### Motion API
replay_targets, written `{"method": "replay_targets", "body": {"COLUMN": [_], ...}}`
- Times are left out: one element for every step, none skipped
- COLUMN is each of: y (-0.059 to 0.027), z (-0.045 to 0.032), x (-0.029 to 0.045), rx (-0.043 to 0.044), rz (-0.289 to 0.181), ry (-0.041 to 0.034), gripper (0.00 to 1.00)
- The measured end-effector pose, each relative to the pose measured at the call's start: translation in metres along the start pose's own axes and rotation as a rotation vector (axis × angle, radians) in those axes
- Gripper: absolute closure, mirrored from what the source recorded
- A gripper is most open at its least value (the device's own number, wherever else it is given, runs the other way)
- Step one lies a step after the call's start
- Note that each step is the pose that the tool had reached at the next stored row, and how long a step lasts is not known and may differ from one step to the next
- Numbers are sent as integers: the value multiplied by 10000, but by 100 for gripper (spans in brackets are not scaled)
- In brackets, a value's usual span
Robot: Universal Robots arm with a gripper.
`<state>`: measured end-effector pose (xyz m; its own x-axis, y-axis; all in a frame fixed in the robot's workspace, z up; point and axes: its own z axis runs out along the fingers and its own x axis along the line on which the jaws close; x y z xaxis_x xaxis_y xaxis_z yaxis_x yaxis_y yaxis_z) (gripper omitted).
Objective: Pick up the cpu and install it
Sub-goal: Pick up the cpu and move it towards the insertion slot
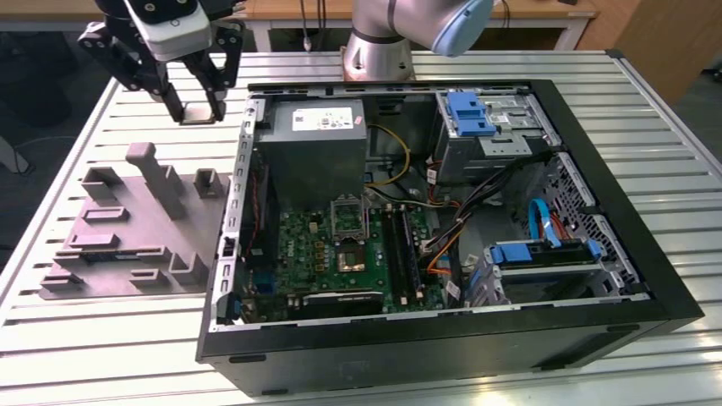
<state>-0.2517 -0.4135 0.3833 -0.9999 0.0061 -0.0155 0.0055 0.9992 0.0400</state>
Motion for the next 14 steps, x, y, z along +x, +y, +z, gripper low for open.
{"method": "replay_targets", "body": {"y": [0,0,0,0,0,0,0,0,0,0,0,0,0,0], "z": [0,0,0,1,0,1,0,1,1,1,1,0,0,0], "x": [-4,-7,-11,-15,-15,-18,-20,-20,-20,-20,-20,-20,-20,-21], "rx": [0,0,0,0,0,0,0,0,0,0,0,0,0,0], "rz": [0,0,0,0,0,0,0,0,0,0,0,0,0,0], "ry": [0,0,0,-1,0,0,0,0,0,0,0,0,0,0], "gripper": [53,53,53,53,53,53,53,53,53,53,53,53,53,53]}}
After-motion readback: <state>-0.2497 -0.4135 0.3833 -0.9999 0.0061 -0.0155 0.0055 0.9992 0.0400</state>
